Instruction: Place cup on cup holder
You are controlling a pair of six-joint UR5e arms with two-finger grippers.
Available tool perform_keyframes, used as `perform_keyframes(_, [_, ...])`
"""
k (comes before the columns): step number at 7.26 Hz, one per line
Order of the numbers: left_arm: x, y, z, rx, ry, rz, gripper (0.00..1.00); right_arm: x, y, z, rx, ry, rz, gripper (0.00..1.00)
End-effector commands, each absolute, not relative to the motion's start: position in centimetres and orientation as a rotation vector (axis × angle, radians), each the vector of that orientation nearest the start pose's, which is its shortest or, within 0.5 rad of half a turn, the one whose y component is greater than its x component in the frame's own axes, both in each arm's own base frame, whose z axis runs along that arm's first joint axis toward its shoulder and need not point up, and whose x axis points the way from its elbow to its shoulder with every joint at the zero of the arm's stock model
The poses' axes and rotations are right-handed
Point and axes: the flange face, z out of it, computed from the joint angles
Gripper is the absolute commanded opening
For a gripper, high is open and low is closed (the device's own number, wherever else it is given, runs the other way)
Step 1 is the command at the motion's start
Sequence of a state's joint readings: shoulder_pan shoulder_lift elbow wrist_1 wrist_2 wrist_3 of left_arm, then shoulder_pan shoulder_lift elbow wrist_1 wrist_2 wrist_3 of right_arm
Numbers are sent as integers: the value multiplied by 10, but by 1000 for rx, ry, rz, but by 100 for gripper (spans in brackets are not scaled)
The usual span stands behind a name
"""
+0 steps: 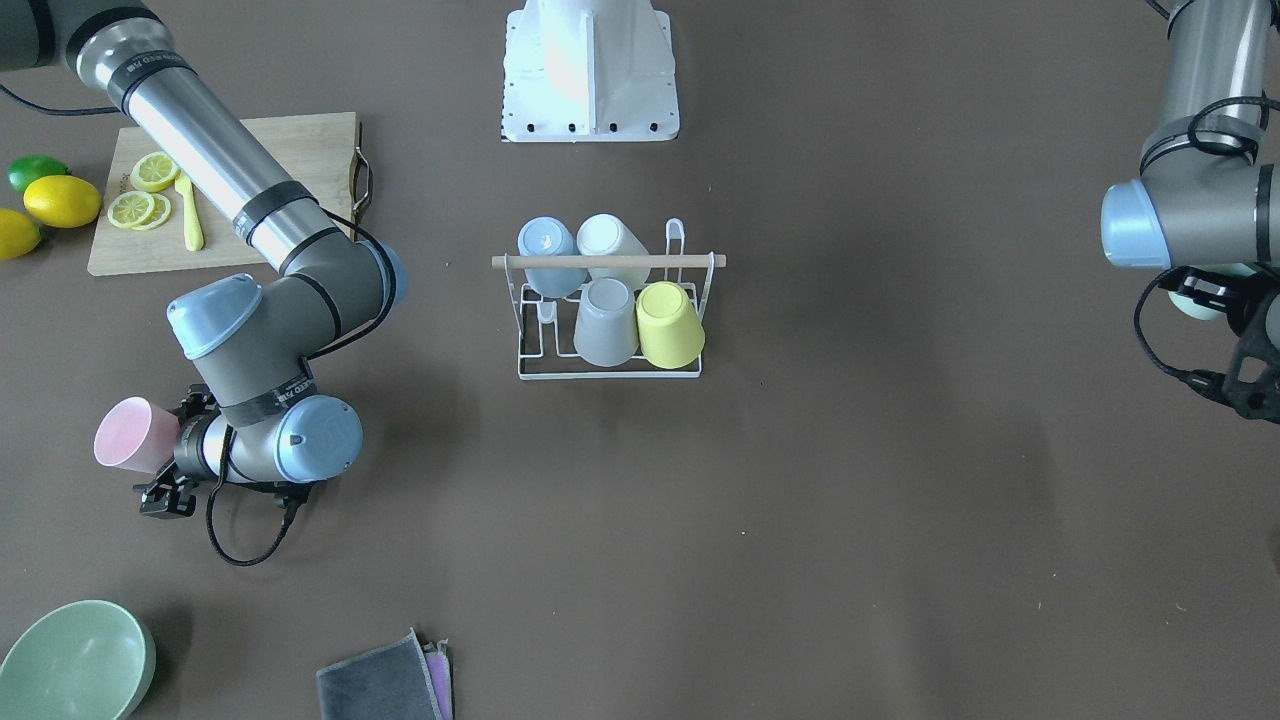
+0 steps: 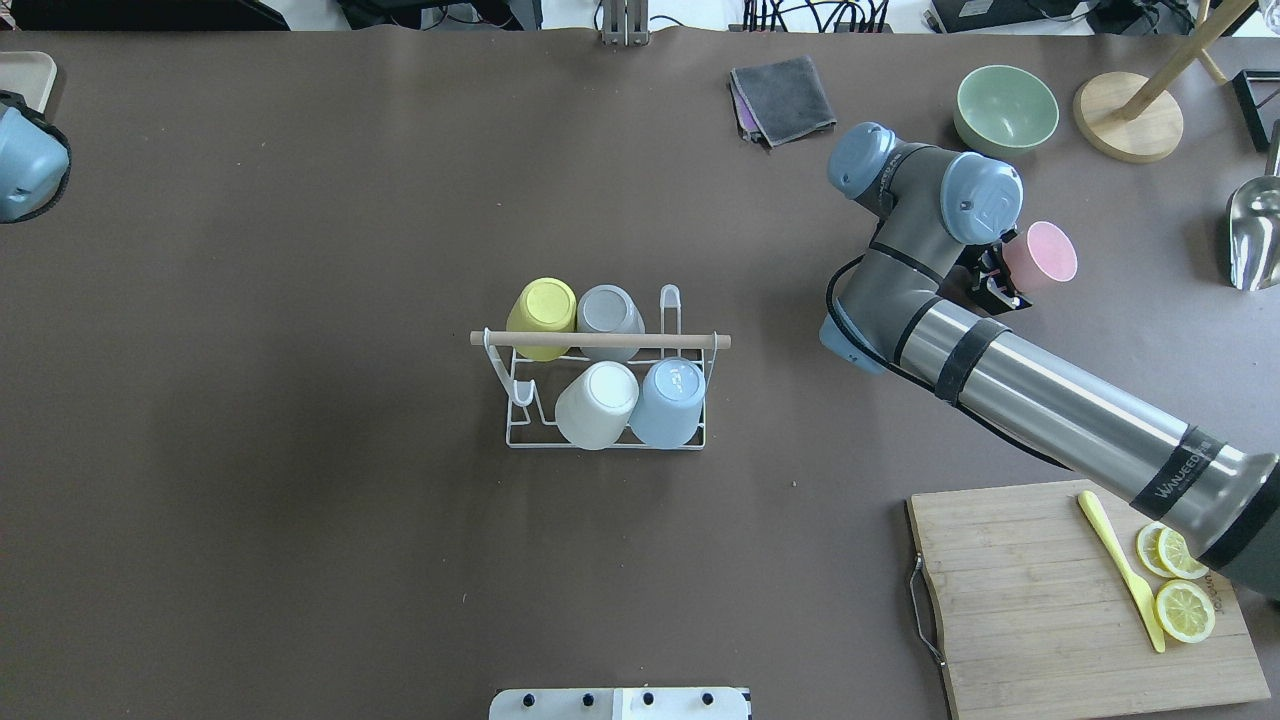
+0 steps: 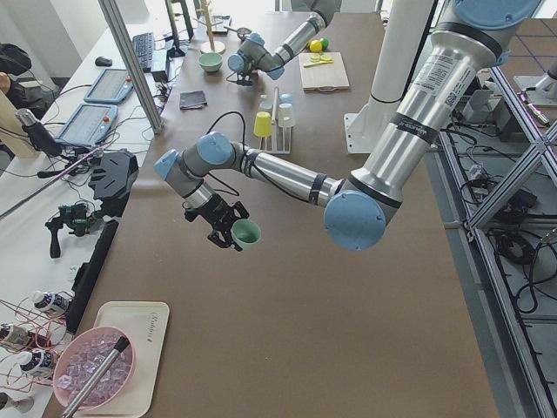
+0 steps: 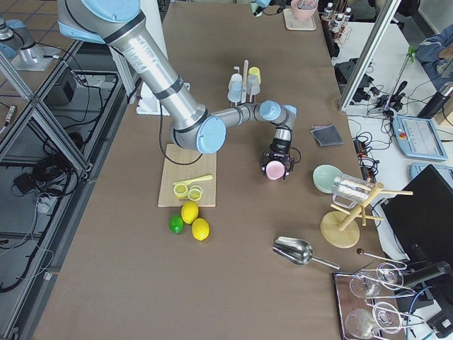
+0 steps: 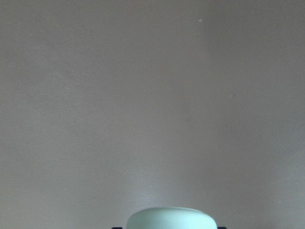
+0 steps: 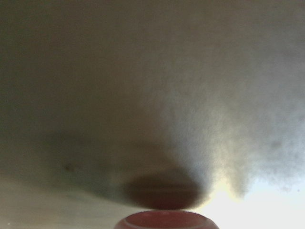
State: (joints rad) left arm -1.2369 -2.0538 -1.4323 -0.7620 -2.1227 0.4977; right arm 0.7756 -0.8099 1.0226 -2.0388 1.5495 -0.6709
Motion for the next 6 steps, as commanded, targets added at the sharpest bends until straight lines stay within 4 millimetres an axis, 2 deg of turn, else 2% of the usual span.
perform_keyframes(1, [105, -634, 511, -166, 537, 702, 0, -436, -622, 499, -264, 53, -1444, 13])
perform_keyframes(2, [106, -642, 514, -40, 495, 683, 0, -429, -622, 487, -270, 54, -1436, 0])
perform_keyframes(3, [108, -650, 504, 54, 489, 666, 0, -420, -622, 475, -276, 62, -1431, 0])
perform_keyframes(4, [111, -659, 494, 186, 485, 686, 0, -399, -619, 463, -258, 69, -1424, 0])
perform_keyframes(6, [117, -662, 485, 434, 496, 640, 0, -340, -614, 434, -153, 32, -1371, 0])
